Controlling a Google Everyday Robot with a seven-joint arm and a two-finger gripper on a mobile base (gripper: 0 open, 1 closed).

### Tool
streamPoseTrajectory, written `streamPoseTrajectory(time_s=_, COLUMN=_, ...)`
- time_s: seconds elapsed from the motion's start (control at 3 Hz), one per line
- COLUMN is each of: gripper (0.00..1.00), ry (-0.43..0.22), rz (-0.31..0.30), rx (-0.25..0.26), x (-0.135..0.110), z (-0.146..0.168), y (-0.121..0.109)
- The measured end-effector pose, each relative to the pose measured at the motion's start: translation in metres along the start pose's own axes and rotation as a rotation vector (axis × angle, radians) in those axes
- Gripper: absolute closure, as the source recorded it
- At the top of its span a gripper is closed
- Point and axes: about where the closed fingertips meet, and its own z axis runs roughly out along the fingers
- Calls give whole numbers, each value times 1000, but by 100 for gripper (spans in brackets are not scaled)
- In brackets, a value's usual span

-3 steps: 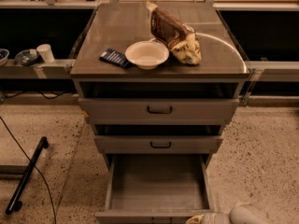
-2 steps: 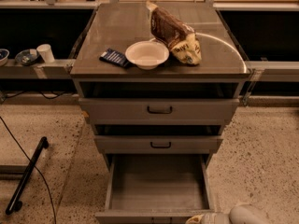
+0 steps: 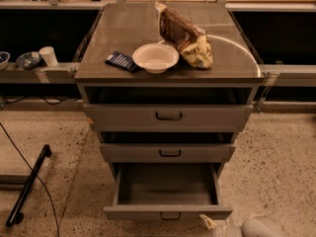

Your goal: Close bottom drawer

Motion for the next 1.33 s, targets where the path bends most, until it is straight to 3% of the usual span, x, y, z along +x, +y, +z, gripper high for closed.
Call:
streamPoseTrajectory(time_s=0.33, gripper=0, ry=-10, rz=-4, rx=6, x=1, z=11, y=-3)
streamPoseTrajectory(time_s=1.33, gripper=64, ry=-64, rz=-49, rx=51, x=-6, z=48, y=-62)
